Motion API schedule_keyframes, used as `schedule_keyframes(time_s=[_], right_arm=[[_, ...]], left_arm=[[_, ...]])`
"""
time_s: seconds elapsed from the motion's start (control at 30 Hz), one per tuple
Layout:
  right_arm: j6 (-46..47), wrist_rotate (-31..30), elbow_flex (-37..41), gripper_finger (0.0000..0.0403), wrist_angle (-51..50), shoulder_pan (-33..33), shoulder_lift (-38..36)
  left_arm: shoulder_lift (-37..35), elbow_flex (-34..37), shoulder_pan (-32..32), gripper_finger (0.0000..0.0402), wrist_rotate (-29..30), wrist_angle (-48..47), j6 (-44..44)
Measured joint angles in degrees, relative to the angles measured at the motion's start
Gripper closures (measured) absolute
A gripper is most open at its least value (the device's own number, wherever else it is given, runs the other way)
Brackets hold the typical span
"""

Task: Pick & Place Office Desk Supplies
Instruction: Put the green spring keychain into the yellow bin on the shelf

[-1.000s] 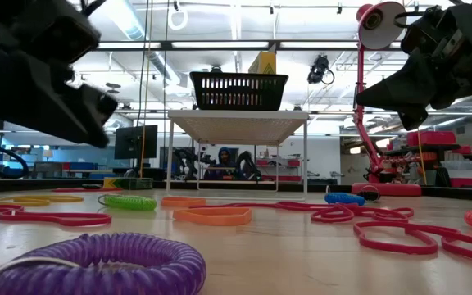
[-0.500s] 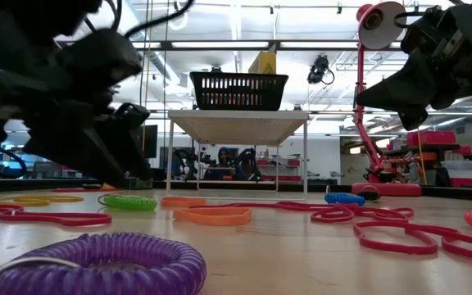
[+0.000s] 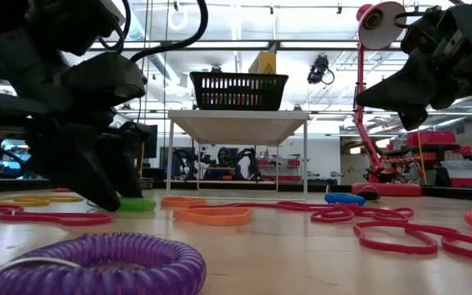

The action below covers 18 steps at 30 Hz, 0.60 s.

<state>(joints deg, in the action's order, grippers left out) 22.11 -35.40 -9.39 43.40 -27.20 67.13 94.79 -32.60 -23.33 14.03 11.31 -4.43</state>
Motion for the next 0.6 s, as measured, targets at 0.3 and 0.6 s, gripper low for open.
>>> schedule_keyframes(time_s=[0.3, 0.6], right_arm=[[0.02, 0.0, 0.0, 0.0396, 0.0, 0.01, 0.0], [0.0, -0.02, 0.02, 0.0396, 0.0, 0.0, 0.0]], left_arm=[[-6.77, 0.34, -3.09, 0.0375, -0.63, -6.85, 4.99], [-31.02, 0.26, -5.11, 0.0395, 12.68, -14.62, 7.86]])
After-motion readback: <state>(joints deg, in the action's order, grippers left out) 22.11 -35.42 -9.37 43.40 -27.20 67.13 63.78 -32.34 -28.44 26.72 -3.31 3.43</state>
